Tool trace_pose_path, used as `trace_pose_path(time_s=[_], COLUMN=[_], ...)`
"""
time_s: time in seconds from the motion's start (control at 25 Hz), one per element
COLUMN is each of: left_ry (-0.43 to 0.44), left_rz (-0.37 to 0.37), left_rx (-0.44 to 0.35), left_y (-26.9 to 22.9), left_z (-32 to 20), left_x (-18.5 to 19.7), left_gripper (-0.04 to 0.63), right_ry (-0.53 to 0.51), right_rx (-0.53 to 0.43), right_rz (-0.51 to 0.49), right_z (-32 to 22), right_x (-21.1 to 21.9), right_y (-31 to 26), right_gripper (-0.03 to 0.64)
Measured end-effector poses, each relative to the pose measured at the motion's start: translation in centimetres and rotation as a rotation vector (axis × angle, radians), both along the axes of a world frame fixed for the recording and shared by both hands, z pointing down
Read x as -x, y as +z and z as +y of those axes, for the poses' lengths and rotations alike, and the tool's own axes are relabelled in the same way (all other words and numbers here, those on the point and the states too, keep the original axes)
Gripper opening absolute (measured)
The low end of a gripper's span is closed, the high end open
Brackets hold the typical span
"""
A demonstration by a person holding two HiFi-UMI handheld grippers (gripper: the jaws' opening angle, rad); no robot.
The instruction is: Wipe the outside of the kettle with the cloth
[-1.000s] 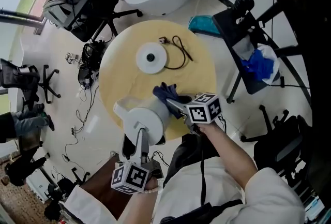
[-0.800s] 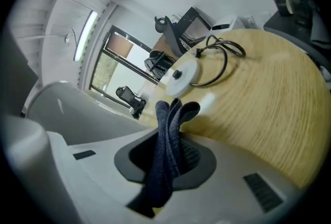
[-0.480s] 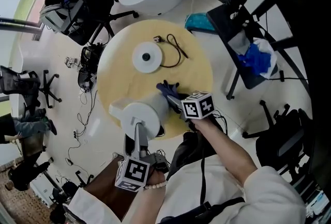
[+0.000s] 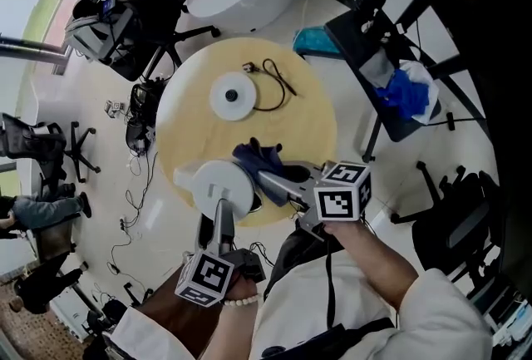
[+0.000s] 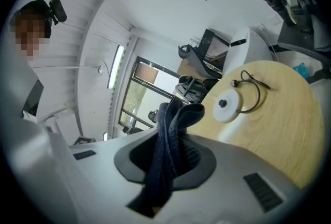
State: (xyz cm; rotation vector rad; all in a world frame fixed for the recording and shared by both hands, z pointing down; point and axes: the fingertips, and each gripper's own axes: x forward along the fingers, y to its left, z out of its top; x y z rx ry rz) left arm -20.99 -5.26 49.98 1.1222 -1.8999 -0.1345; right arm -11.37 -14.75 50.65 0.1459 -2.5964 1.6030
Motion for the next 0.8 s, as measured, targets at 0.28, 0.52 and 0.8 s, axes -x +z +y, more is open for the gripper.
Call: trace_pose_path(time_s=[0.28,0.52,0.8], left_ry=[0.059,0.070,0.065], left_rz=[-0.075,-0.120,-0.136], left_rx=[-0.005,-0.011,-0.032], left_y=[-0.2,-0.2,0.0], left_z=[0.2,0.0,-0.1], left_x=[-0.3,-0.4,-0.4], left_gripper=[0.314,0.314,0.314], right_ry=[-0.006,0.058,0.096], right_rx=[-0.043,0.002,0.031], right_rz=[0.043,0.251,0.476], right_z=[0.4,0.2,0.1], right_x=[-0.3,-0.4,-0.5], right_y=[1.7,11.3,20.4], right_gripper=[0.066,0.066,0.066])
